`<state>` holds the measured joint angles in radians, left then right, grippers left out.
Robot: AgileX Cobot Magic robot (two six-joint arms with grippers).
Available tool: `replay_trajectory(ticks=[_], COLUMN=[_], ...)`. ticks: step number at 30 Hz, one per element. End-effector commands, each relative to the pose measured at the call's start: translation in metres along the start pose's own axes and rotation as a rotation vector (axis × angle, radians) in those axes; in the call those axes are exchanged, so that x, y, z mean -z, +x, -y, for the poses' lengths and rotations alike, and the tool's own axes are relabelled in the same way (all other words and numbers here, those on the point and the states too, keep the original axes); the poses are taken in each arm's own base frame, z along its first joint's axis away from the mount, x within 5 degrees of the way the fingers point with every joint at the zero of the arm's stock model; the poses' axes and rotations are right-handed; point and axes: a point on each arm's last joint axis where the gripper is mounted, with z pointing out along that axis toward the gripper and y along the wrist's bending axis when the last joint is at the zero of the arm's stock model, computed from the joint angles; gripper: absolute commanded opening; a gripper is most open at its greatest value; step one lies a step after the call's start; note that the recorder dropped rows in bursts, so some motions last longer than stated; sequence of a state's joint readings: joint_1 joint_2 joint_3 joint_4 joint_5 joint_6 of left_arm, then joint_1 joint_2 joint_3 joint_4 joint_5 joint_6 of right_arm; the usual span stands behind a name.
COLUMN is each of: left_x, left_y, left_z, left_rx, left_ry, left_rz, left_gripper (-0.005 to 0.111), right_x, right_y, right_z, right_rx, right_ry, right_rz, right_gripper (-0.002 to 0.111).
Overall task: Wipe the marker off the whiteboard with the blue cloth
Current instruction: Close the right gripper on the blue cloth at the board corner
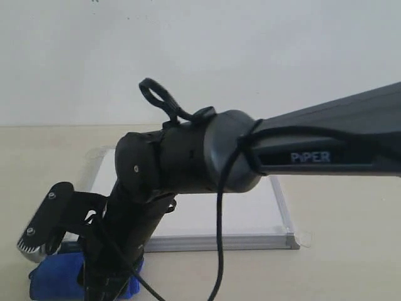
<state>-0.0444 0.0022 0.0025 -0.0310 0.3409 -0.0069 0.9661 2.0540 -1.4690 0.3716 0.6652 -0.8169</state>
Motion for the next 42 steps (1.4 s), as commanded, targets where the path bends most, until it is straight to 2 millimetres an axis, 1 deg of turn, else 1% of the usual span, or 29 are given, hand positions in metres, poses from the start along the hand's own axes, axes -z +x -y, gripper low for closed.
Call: replay_trajectory(ticks=[1, 3, 4, 12, 16, 22, 24, 25, 30, 42], left_x=[0.000, 0.000, 0.000, 0.000, 0.000, 0.000, 0.000, 0.000, 0.000, 0.000], left_y=[-0.001, -0.001, -0.001, -0.001, -0.001, -0.001, -0.001, -0.001, -0.001, -0.001], left_z=[0.000, 0.000, 0.000, 0.000, 0.000, 0.000, 0.000, 0.000, 0.000, 0.000], left_rx=[0.008, 0.008, 0.008, 0.008, 0.008, 0.008, 0.008, 0.008, 0.008, 0.008], left_ry=[0.003, 0.003, 0.003, 0.003, 0.003, 0.003, 0.003, 0.003, 0.003, 0.003], left_rz=[0.010, 0.010, 0.010, 0.010, 0.010, 0.010, 0.010, 0.010, 0.010, 0.010], left_gripper=[0.004, 0.004, 0.004, 0.004, 0.004, 0.004, 0.004, 0.004, 0.004, 0.004], right_x=[-0.014, -0.015, -0.017, -0.018, -0.023, -0.040, -0.043, -0.044, -0.056, -0.062], right_y=[-0.002, -0.004, -0.005, -0.013, -0.016, -0.011, -0.011, -0.010, -0.004, -0.001], right_z=[0.004, 0.005, 0.005, 0.016, 0.018, 0.021, 0.021, 0.021, 0.020, 0.019], right_rx=[0.169, 0.198, 0.196, 0.172, 0.159, 0.162, 0.136, 0.136, 0.125, 0.100], right_ry=[-0.008, 0.008, 0.014, 0.120, 0.160, 0.168, 0.166, 0.162, 0.139, 0.121], right_rz=[-0.006, 0.012, 0.023, 0.114, 0.151, 0.146, 0.157, 0.154, 0.128, 0.120], right_gripper=[0.048, 0.061, 0.065, 0.064, 0.064, 0.064, 0.074, 0.076, 0.075, 0.075])
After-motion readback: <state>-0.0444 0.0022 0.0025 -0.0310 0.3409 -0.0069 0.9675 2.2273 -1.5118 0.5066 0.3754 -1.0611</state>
